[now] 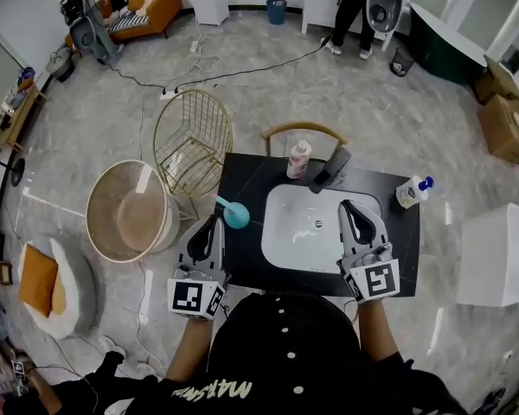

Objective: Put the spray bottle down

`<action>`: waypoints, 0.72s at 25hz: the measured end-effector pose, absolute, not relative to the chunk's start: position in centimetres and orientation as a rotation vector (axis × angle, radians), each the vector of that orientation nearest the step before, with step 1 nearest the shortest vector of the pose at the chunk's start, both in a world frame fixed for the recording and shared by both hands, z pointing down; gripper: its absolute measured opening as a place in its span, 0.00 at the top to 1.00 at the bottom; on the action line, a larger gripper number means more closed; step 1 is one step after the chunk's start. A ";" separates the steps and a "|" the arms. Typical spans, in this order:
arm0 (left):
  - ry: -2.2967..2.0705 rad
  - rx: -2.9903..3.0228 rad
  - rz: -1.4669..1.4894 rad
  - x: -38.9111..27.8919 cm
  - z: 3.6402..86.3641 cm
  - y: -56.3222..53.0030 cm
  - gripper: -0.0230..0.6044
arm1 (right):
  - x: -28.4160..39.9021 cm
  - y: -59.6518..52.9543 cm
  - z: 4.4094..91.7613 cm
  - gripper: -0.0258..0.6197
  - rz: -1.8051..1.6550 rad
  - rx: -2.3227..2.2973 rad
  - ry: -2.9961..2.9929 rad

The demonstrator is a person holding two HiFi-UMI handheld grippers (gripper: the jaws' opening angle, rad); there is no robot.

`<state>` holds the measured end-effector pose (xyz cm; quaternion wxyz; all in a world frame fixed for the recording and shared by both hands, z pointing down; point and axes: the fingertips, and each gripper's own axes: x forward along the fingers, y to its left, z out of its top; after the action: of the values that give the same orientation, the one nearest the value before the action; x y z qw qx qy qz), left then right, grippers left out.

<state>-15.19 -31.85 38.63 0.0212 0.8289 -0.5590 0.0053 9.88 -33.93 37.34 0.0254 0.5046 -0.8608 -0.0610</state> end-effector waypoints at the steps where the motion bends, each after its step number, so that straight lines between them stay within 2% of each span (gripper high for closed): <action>1: -1.728 2.578 0.015 -15.0 38.5 -32.0 0.92 | 10.3 -33.9 37.4 0.95 -0.191 1.577 -2.650; 18: -1.724 2.624 -0.017 -14.5 37.2 -32.2 0.92 | 11.0 -34.1 37.1 0.97 -0.183 1.675 -2.612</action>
<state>-14.54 -32.25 37.20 0.0008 0.8358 -0.5490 -0.0053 11.00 -34.07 37.15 0.0167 0.5388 -0.8402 -0.0587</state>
